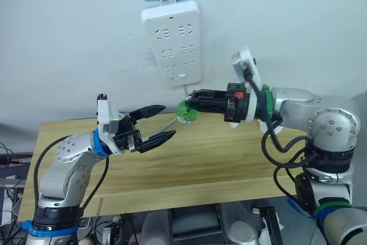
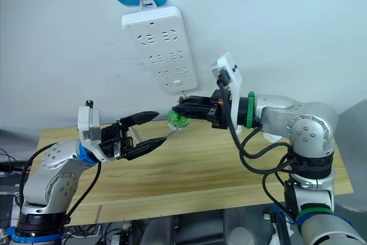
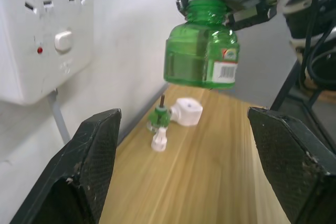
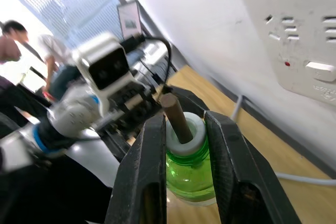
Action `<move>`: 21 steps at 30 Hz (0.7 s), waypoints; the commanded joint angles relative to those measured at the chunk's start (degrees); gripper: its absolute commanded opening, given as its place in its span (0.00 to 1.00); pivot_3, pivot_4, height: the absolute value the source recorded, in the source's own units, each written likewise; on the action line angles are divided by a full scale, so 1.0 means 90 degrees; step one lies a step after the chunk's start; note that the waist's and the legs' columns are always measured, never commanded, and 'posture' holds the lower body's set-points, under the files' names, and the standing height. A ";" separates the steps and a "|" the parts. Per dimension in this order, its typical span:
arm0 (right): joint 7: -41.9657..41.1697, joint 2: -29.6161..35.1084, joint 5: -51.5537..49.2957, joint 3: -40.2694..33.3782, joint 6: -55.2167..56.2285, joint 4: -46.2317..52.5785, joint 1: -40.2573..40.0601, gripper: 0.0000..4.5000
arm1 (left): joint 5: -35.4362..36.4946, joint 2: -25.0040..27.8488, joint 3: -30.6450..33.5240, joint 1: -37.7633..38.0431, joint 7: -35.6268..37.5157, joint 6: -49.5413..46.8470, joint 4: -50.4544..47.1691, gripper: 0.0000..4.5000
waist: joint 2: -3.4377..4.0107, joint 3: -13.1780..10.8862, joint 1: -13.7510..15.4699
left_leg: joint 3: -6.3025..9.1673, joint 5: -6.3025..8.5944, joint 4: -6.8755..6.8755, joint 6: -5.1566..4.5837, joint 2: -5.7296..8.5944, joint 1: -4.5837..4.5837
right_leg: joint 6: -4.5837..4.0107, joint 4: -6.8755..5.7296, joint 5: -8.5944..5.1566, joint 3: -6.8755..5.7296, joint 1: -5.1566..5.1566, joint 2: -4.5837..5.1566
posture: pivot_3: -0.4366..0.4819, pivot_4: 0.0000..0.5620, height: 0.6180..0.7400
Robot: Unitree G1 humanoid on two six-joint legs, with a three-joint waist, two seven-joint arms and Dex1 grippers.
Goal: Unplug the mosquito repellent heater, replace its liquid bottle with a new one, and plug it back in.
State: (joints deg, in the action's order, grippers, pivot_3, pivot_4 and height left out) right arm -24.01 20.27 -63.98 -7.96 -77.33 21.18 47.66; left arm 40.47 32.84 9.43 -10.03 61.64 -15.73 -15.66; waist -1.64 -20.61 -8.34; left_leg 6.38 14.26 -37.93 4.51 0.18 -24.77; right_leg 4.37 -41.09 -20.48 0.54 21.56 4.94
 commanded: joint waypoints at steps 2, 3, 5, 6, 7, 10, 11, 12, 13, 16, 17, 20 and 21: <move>0.0602 -0.0136 -0.0802 -0.0411 -0.0134 -0.0076 0.0190 0.15 | 0.0257 -0.0204 0.0076 -0.0116 -0.0125 0.0085 -0.0354 0.90 | 0.0000 0.0002 -0.0004 | 0.0000 0.0000 0.0000 0.0000 0.0000 0.0000 | 0.0000 0.0000 0.0000 0.0000 0.0000 0.0000 | 0.24 0.53 1.00; 0.0762 -0.0169 -0.0962 -0.0457 -0.0131 -0.0135 0.0212 0.15 | 0.0325 -0.0305 0.0051 -0.0159 -0.0156 0.0098 -0.0401 0.90 | 0.0001 0.0002 -0.0003 | -0.0001 0.0000 0.0000 0.0000 0.0001 0.0000 | 0.0000 0.0001 0.0000 0.0000 -0.0001 0.0000 | 0.24 0.53 1.00; 0.1064 -0.0203 -0.1271 -0.0515 -0.0097 -0.0240 0.0250 0.15 | 0.0399 -0.0465 0.0016 -0.0235 -0.0262 0.0092 -0.0466 0.90 | -0.0001 0.0003 -0.0007 | -0.0002 0.0000 0.0000 0.0000 0.0001 0.0000 | 0.0000 0.0001 0.0000 0.0001 -0.0001 0.0000 | 0.24 0.53 1.00; 0.1210 -0.0204 -0.1429 -0.0527 -0.0071 -0.0291 0.0265 0.15 | 0.0418 -0.0528 0.0011 -0.0265 -0.0281 0.0104 -0.0478 0.90 | -0.0001 0.0003 -0.0012 | -0.0002 0.0000 0.0000 0.0000 0.0001 -0.0001 | 0.0000 0.0001 0.0000 0.0001 -0.0001 0.0000 | 0.24 0.53 1.00; 0.1348 -0.0188 -0.1585 -0.0526 -0.0040 -0.0334 0.0278 0.15 | 0.0449 -0.0585 0.0017 -0.0288 -0.0299 0.0102 -0.0482 0.90 | 0.0000 0.0003 -0.0015 | -0.0003 0.0000 0.0000 0.0000 0.0001 -0.0001 | 0.0000 0.0000 0.0000 0.0001 -0.0001 0.0000 | 0.24 0.53 1.00; 0.1687 -0.0105 -0.2008 -0.0500 0.0052 -0.0422 0.0288 0.15 | 0.0446 -0.0708 0.0006 -0.0301 -0.0328 0.0123 -0.0461 0.90 | 0.0000 0.0003 -0.0027 | -0.0003 0.0000 -0.0001 0.0000 0.0001 -0.0001 | 0.0000 -0.0001 0.0000 0.0001 -0.0001 -0.0001 | 0.24 0.53 1.00; 0.1795 -0.0072 -0.2136 -0.0485 0.0093 -0.0454 0.0288 0.15 | 0.0422 -0.0733 -0.0011 -0.0289 -0.0314 0.0144 -0.0453 0.90 | 0.0000 0.0003 -0.0036 | -0.0004 0.0000 -0.0001 0.0000 0.0001 -0.0001 | 0.0000 -0.0001 0.0000 0.0002 -0.0001 -0.0001 | 0.24 0.53 1.00; 0.1899 -0.0036 -0.2259 -0.0462 0.0139 -0.0480 0.0288 0.15 | 0.0400 -0.0752 -0.0022 -0.0273 -0.0293 0.0163 -0.0449 0.90 | 0.0000 0.0003 -0.0050 | -0.0005 0.0000 -0.0001 0.0000 0.0001 -0.0001 | 0.0000 -0.0001 0.0000 0.0002 -0.0001 -0.0001 | 0.24 0.53 1.00; 0.1999 0.0000 -0.2374 -0.0438 0.0189 -0.0508 0.0295 0.15 | 0.0377 -0.0776 -0.0031 -0.0255 -0.0274 0.0185 -0.0441 0.90 | 0.0000 0.0003 -0.0065 | -0.0005 0.0000 -0.0001 0.0000 0.0001 -0.0001 | 0.0000 -0.0001 0.0000 0.0002 -0.0001 -0.0001 | 0.24 0.53 1.00; 0.2291 0.0085 -0.2702 -0.0358 0.0372 -0.0591 0.0325 0.15 | 0.0336 -0.0849 -0.0066 -0.0233 -0.0225 0.0256 -0.0394 0.90 | 0.0000 0.0003 -0.0115 | -0.0005 0.0000 0.0000 -0.0001 0.0001 -0.0001 | 0.0000 0.0000 0.0000 0.0003 -0.0002 -0.0001 | 0.23 0.53 1.00; 0.2390 0.0102 -0.2813 -0.0330 0.0440 -0.0617 0.0337 0.15 | 0.0321 -0.0880 -0.0085 -0.0239 -0.0217 0.0282 -0.0370 0.90 | 0.0000 0.0003 -0.0120 | -0.0006 0.0000 -0.0001 -0.0001 0.0001 -0.0001 | 0.0000 -0.0001 0.0000 0.0003 -0.0002 -0.0001 | 0.23 0.53 1.00; 0.2644 0.0176 -0.3113 -0.0215 0.0641 -0.0663 0.0342 0.15 | 0.0268 -0.0972 -0.0128 -0.0272 -0.0188 0.0382 -0.0281 0.90 | 0.0000 0.0003 -0.0131 | -0.0006 0.0000 -0.0001 -0.0001 0.0001 -0.0001 | 0.0000 -0.0001 0.0000 0.0003 -0.0002 -0.0001 | 0.23 0.53 1.00; 0.2717 0.0201 -0.3206 -0.0173 0.0701 -0.0671 0.0339 0.15 | 0.0244 -0.0999 -0.0142 -0.0291 -0.0190 0.0421 -0.0240 0.90 | 0.0000 0.0003 -0.0132 | -0.0005 0.0000 -0.0001 -0.0001 0.0001 -0.0001 | 0.0000 -0.0001 0.0000 0.0003 -0.0002 -0.0001 | 0.23 0.53 1.00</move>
State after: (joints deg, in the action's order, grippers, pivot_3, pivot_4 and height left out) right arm -0.41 21.63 -89.72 -9.57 -72.77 13.73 49.98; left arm 42.66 24.21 8.10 -12.62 59.52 -13.41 -17.24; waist -1.64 -20.58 -9.52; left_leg 6.33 14.27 -37.94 4.50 0.19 -24.78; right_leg 4.37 -41.10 -20.49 0.57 21.54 4.94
